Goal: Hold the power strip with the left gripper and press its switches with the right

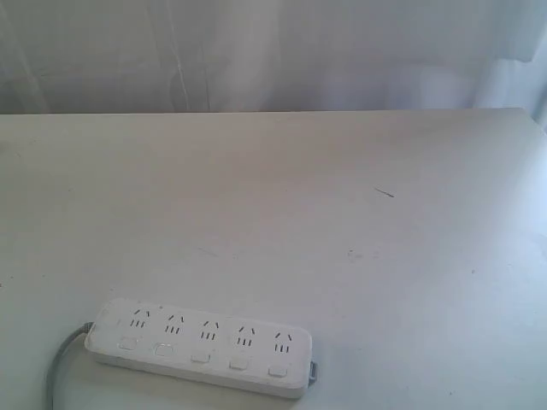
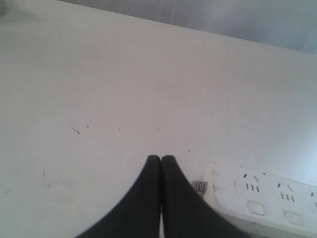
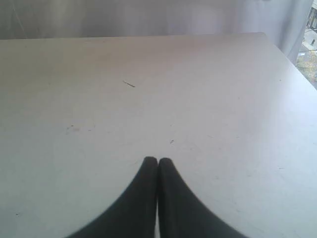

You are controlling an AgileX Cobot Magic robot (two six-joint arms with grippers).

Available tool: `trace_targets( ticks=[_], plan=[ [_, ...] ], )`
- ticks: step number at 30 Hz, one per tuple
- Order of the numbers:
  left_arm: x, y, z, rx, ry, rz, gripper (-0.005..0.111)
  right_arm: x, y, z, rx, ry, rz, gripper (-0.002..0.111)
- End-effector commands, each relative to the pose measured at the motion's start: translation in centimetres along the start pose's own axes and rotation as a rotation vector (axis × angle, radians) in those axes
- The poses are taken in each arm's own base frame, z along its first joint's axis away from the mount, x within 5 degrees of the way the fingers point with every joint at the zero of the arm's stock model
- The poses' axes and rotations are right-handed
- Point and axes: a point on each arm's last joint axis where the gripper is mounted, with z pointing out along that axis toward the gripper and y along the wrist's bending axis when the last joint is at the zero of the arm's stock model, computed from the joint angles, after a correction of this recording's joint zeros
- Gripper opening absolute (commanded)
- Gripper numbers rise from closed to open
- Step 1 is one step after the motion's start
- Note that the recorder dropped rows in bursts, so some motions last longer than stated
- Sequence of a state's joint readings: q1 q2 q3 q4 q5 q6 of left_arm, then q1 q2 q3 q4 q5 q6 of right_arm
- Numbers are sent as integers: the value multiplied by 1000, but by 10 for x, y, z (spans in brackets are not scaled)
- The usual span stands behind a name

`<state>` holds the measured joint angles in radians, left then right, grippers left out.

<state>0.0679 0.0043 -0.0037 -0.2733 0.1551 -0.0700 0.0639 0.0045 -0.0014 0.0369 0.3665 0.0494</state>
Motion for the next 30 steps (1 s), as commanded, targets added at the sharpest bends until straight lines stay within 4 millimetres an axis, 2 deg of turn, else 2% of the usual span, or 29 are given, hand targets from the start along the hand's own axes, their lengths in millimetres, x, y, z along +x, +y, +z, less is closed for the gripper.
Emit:
trace_targets(
  ticks=[1,10,16,21,27,30],
  plan=[
    [-1,0,0,8,-24,-36,0,-1,0,0,3,-16,-3,0],
    [-1,0,0,0,-22,-65,0,-1,0,0,3,-16,-3,0],
    [-4,3,0,-25,-62,-154,0,-1,0,0,3,-16,-3,0],
    [-33,-5,-11,8,-164,-189,0,-1,0,0,3,-16,-3,0],
    [-65,-13,-28,7,-265,-89,0,-1,0,0,3,-16,-3,0],
    [-76,-16,-36,5,-287,-93,0,-1,0,0,3,-16,-3,0]
  ],
)
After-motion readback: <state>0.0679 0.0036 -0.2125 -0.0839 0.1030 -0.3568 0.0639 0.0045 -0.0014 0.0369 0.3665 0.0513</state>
